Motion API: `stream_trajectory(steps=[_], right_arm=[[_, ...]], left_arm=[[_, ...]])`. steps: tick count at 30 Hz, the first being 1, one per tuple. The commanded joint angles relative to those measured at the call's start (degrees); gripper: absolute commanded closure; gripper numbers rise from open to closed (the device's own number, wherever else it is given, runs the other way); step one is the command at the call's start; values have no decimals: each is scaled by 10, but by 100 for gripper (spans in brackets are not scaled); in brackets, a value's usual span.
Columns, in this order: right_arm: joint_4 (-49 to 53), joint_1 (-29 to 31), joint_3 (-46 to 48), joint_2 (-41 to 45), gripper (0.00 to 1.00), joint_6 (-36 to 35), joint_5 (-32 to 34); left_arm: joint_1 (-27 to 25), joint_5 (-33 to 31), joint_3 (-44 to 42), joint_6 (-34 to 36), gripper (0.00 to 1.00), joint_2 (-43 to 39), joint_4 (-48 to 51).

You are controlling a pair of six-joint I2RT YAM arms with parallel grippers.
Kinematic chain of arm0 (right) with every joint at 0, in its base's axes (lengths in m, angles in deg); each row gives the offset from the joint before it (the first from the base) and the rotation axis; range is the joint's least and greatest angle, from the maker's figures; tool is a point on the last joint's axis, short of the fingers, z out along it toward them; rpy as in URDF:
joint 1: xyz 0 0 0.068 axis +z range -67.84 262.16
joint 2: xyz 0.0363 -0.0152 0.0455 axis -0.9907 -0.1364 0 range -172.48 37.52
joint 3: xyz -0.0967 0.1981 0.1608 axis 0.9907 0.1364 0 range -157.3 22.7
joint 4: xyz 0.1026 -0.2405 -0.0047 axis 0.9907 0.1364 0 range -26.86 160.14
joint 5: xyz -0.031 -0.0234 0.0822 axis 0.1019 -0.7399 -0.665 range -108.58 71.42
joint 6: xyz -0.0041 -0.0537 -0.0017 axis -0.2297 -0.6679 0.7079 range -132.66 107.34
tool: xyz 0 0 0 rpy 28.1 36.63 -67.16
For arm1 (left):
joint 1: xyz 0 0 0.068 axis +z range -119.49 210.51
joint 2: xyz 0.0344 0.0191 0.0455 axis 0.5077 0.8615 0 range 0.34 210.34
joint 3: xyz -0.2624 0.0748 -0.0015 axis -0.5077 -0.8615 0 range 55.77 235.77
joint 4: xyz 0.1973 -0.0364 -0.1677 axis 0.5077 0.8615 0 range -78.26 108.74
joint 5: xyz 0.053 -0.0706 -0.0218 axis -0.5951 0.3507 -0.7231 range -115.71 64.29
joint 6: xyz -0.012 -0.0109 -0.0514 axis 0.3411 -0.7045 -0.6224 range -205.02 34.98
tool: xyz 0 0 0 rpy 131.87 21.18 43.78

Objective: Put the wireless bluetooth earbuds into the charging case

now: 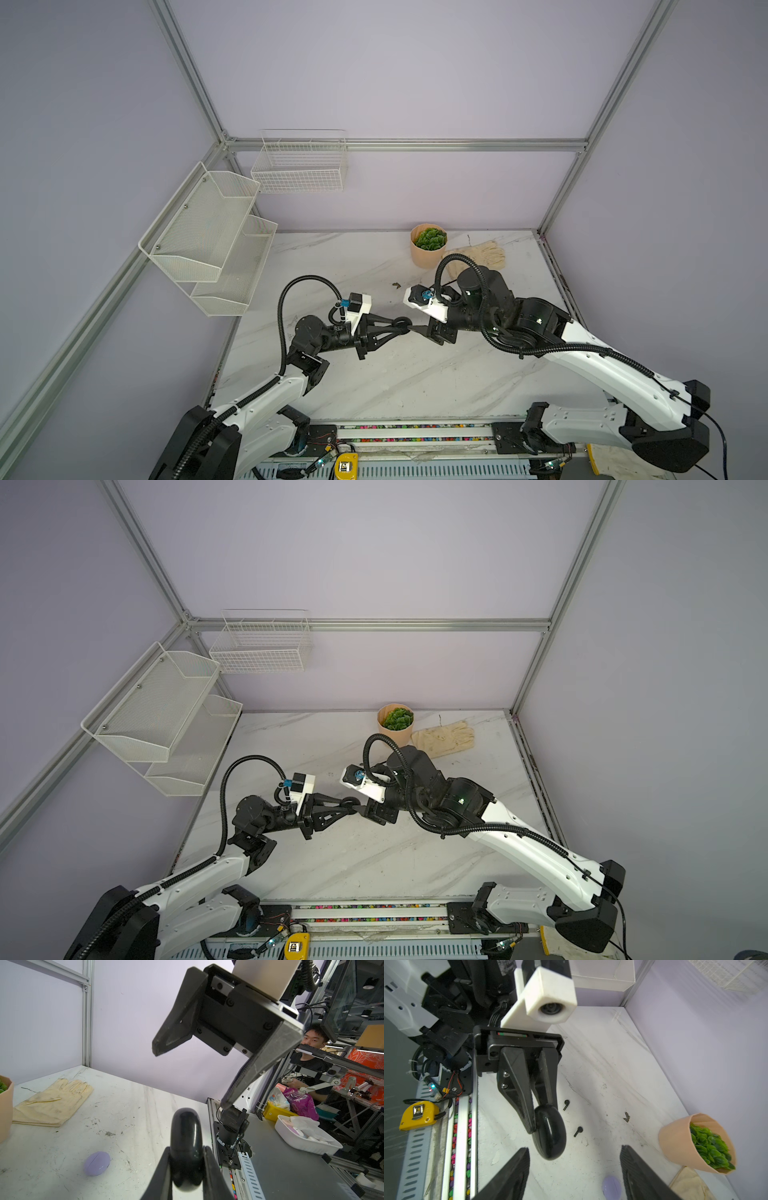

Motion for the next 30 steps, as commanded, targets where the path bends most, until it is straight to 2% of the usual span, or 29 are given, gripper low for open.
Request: stream_trajectory(steps=[1, 4, 7, 9, 11, 18, 24, 28, 30], right_arm=[[3, -5, 13, 18, 25, -12, -59], [-3, -18, 22, 23, 24, -14, -96], [-1, -28, 22, 8, 28, -11, -139], [6, -31, 17, -5, 33, -8, -160], [8, -36, 18, -10, 44, -7, -182], [2, -40, 28, -20, 42, -14, -196], [2, -41, 14, -52, 46, -23, -210], [5, -42, 10, -58, 63, -24, -215], [4, -43, 12, -55, 66, -25, -214]], left_arm=[[0, 23, 23, 47, 100, -21, 22], [-1, 27, 26, 51, 100, -22, 15], [0, 33, 23, 44, 100, -17, -7], [0, 35, 23, 41, 100, -15, -17], [0, 36, 23, 41, 100, -17, -18], [0, 34, 18, 45, 100, -32, -13], [0, 34, 16, 45, 100, -36, -18], [-1, 33, 15, 49, 100, -41, -11], [0, 33, 13, 52, 100, -42, -7]])
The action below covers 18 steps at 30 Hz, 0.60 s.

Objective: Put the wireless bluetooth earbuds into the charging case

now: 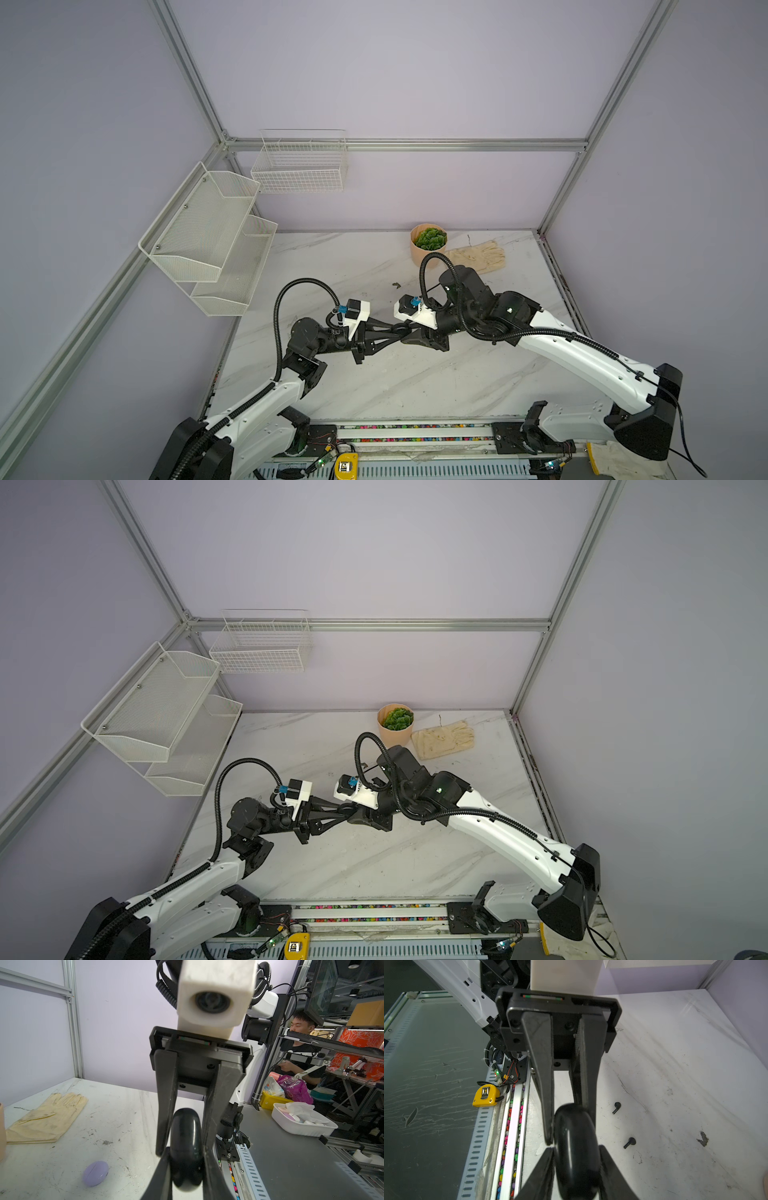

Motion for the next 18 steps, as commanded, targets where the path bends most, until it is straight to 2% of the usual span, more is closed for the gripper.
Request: stream_trajectory(steps=[1, 7, 12, 18], right_arm=[[2, -4, -10, 9, 66, -16, -14], [2, -4, -11, 14, 66, -17, -7], [2, -4, -11, 25, 59, -22, 4], [3, -4, -15, 20, 61, -24, -5]], left_arm=[[0, 4, 14, 21, 100, -11, -13], [-1, 7, 15, 32, 100, -14, 5], [-1, 6, 17, 41, 100, -20, 22], [-1, 1, 20, 44, 100, -15, 28]])
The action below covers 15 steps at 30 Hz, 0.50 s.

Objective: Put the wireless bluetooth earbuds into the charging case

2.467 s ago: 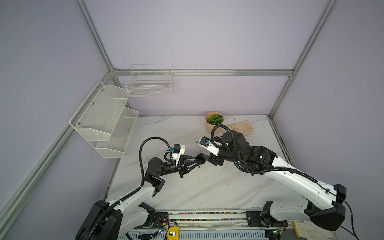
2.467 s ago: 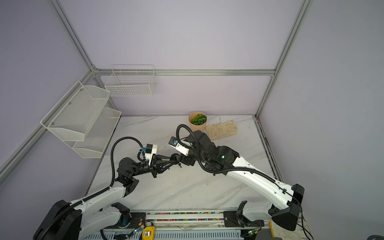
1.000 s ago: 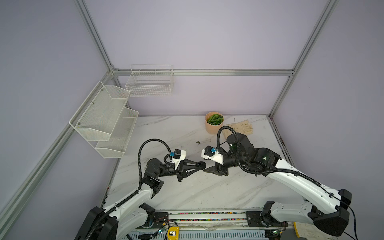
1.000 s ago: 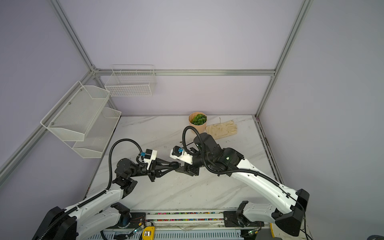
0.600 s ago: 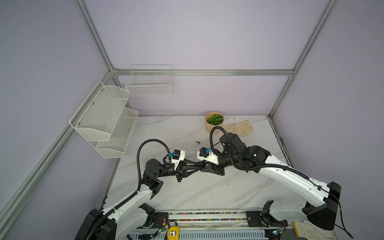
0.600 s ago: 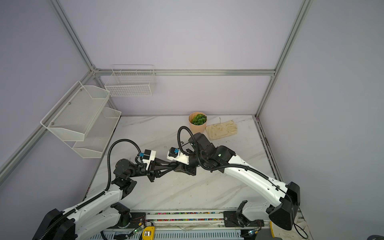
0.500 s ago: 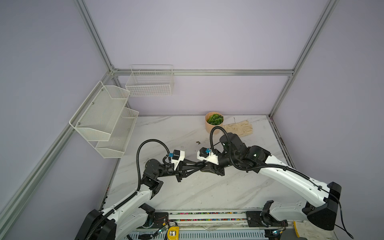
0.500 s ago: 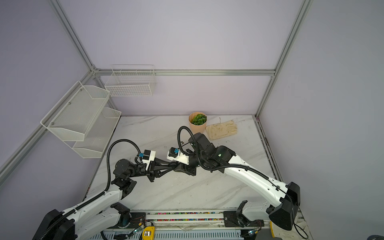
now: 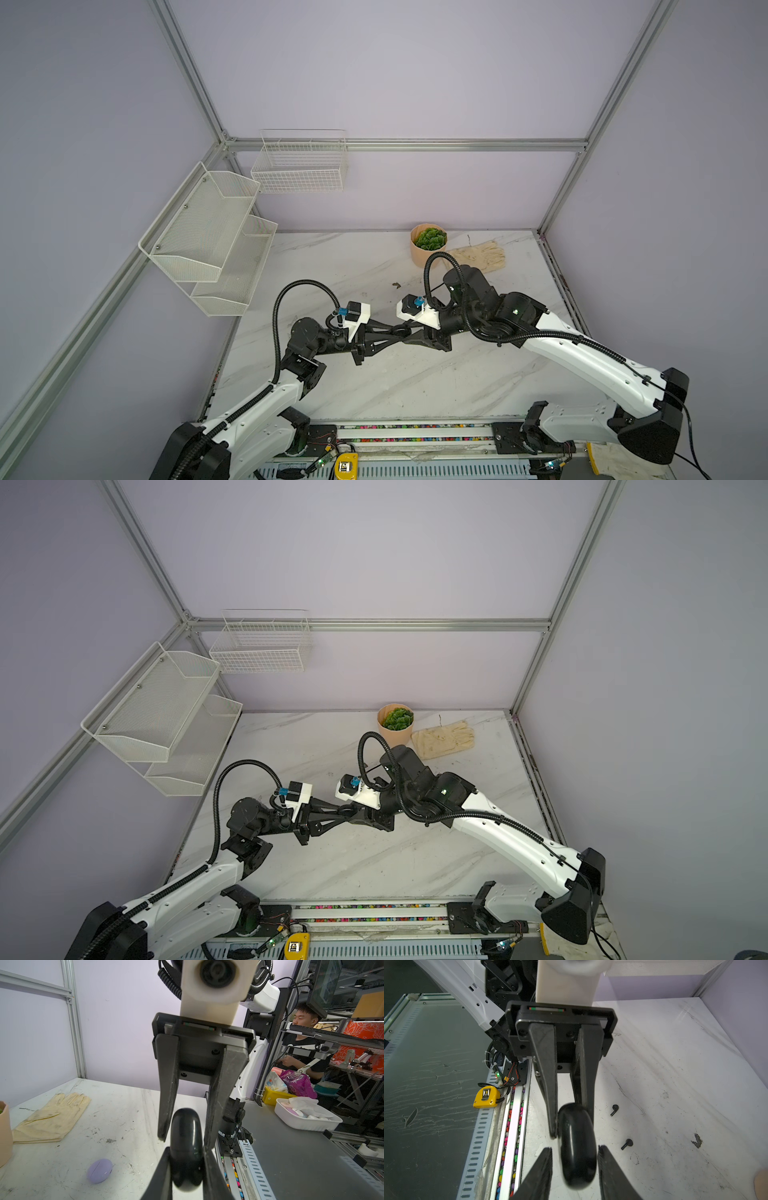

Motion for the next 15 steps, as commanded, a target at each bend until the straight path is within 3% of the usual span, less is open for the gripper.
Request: stream_trajectory(steps=[1, 11, 15], right_arm=[[4, -3, -15, 2, 62, -16, -10], [6, -3, -16, 2, 74, -15, -11], [7, -3, -17, 3, 81, -16, -7]], left_arm=[[-1, 1, 21, 14, 100, -3, -5], [-1, 0, 29, 28, 100, -7, 23], [-1, 2, 40, 56, 91, -15, 80]])
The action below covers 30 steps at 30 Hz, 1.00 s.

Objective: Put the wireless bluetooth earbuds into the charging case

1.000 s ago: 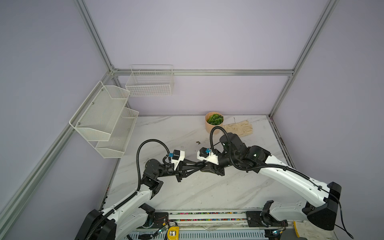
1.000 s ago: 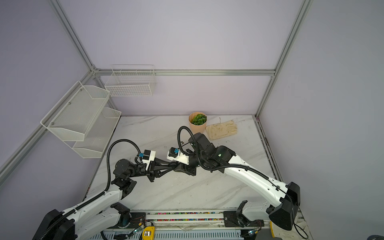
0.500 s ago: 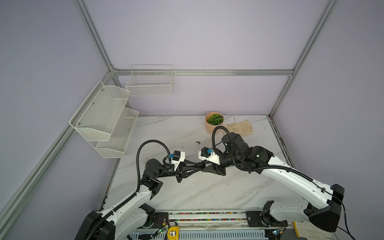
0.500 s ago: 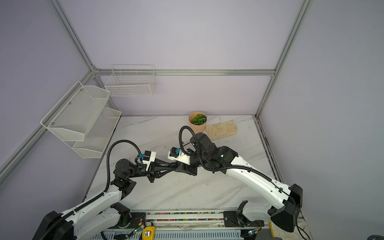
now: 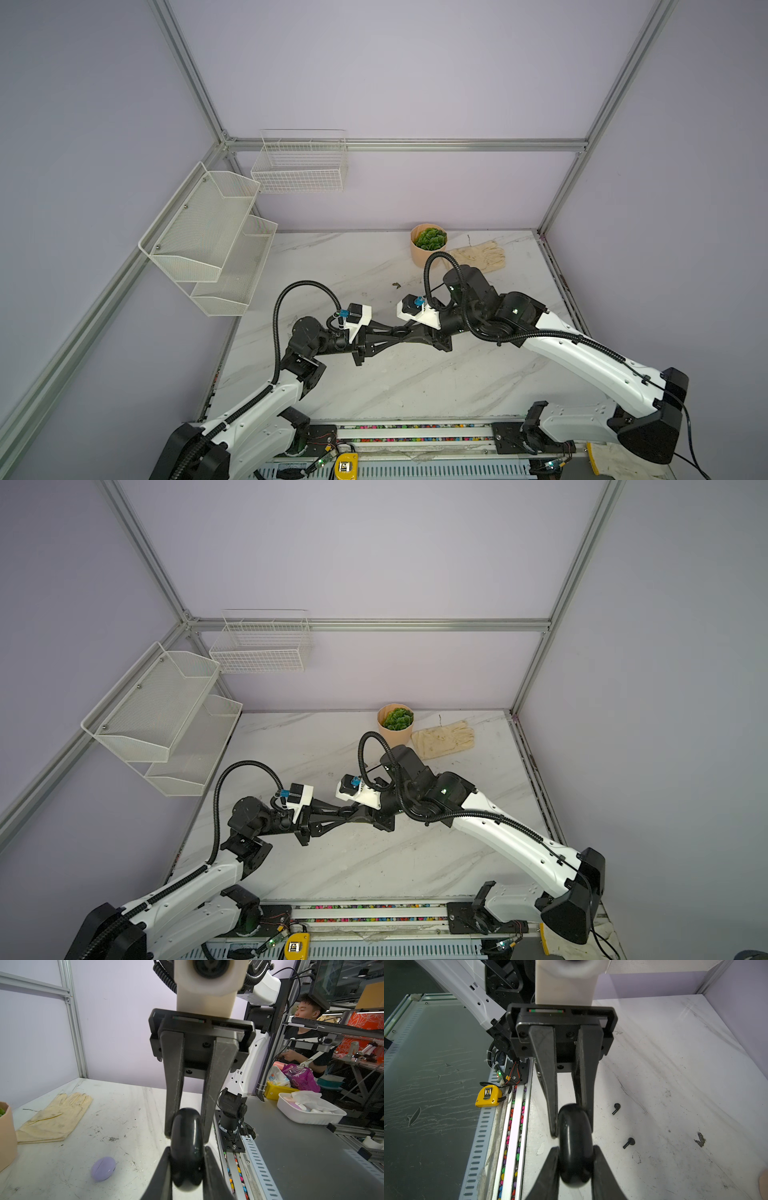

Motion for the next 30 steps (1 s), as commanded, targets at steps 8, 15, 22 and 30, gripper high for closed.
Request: stream_trajectory(steps=[8, 15, 22, 30], right_arm=[[0, -2, -16, 10, 82, -20, 8], [1, -2, -15, 5, 82, -21, 4], [1, -1, -15, 3, 82, -18, -2], [0, -1, -15, -3, 83, -17, -2]], left_arm=[[-1, -10, 49, 85, 70, -46, 172], [0, -28, 57, 119, 64, -57, 208], [0, -47, 62, 127, 61, -36, 164], [0, -47, 54, 132, 62, -41, 123]])
